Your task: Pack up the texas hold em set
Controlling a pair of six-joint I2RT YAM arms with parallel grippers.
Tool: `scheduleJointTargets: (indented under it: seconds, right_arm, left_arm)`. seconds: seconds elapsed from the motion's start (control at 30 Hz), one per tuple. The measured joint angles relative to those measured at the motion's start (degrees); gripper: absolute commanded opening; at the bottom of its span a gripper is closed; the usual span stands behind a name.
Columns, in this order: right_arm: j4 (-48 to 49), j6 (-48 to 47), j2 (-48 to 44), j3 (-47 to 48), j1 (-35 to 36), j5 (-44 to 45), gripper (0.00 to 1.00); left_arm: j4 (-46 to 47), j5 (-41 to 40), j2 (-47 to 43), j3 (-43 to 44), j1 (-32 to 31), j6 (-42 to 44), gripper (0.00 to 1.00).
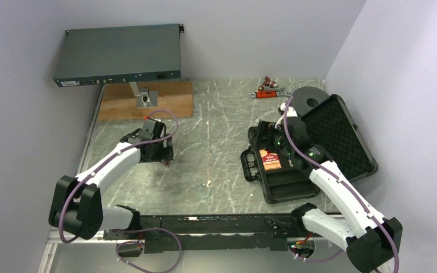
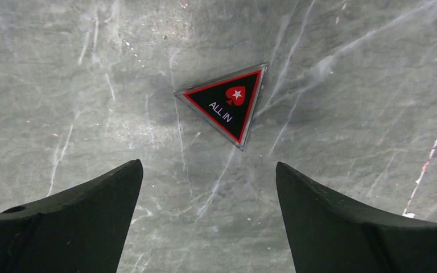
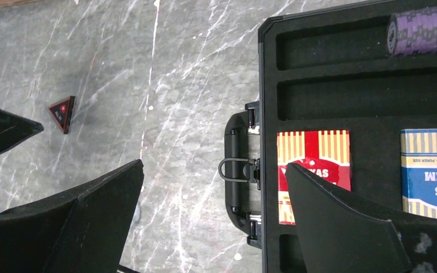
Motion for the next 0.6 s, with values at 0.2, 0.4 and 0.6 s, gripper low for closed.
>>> scheduleJointTargets:
  seconds: [0.2,0.4,0.6]
  right_arm:
    - [0.07,0.04,-0.83,-1.25,0.00,-2.60,1.00]
    - [0.04,-0.20,-1.07,-1.75,0.00,-3.54,1.00]
    - [0.04,-0.66,-1.73,-2.14,0.00,-4.20,1.00]
  left_arm:
    - [1.18,1.57,6.56,0.31,0.07,0.28,0.90]
    - [2.64,2.45,9.66,0.35,0.55,0.52,0.93]
    - [3.74,2.69,11.54,1.01,1.60,1.18,0.92]
